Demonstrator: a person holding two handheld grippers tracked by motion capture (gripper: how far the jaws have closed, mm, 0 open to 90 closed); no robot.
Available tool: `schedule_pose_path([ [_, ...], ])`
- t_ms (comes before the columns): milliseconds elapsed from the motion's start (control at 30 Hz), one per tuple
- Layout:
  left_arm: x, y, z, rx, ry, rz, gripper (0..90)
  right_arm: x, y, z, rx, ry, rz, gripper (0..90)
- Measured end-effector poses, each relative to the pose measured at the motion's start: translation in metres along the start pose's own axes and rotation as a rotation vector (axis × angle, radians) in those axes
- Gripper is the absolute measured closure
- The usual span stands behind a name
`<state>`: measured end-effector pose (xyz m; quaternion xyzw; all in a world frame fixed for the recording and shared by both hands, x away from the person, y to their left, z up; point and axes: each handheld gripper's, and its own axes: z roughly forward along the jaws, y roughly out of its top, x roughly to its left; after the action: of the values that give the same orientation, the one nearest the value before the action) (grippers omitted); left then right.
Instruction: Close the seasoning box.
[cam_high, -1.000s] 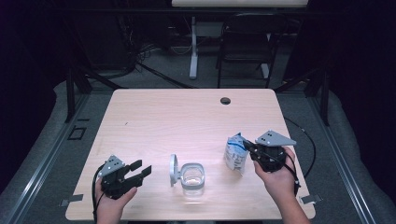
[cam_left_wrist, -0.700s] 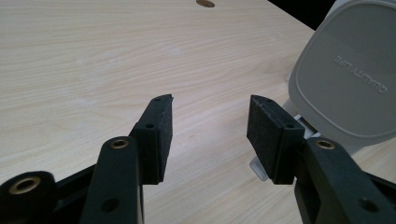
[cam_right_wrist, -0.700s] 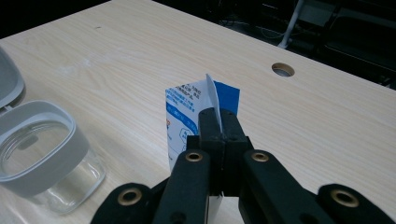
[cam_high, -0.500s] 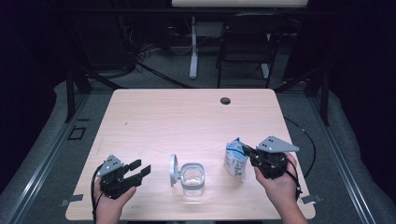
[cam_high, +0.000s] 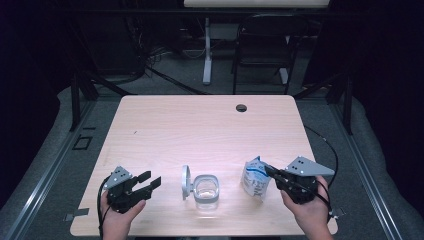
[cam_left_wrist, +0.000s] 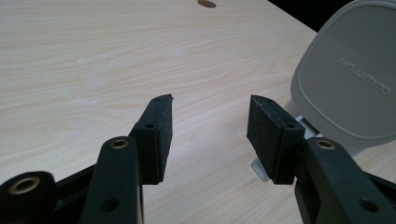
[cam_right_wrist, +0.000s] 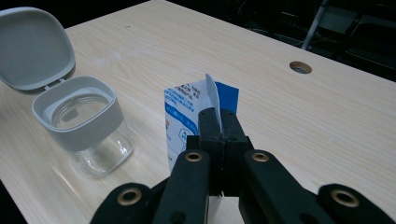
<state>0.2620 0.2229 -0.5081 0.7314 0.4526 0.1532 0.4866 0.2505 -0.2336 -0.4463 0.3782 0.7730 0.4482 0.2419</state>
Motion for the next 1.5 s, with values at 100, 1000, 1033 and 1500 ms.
schedule_pose_path([
  [100, 0.001, 0.0, 0.001, -0.001, -0.001, -0.003, 50.8, -0.002, -0.001, -0.001, 0.004, 0.004, -0.005, 90.0],
  [1000, 0.013, -0.005, -0.012, -0.009, 0.039, -0.036, 50.7, -0.006, -0.007, -0.005, -0.019, 0.007, -0.016, 88.8],
  [1033, 0.013, -0.004, -0.012, -0.009, 0.039, -0.036, 50.8, -0.006, -0.007, -0.005, -0.022, 0.005, -0.013, 88.3],
  [1500, 0.014, -0.004, -0.013, -0.014, 0.038, -0.044, 50.8, -0.005, -0.01, -0.001, -0.038, 0.015, 0.0, 69.3],
])
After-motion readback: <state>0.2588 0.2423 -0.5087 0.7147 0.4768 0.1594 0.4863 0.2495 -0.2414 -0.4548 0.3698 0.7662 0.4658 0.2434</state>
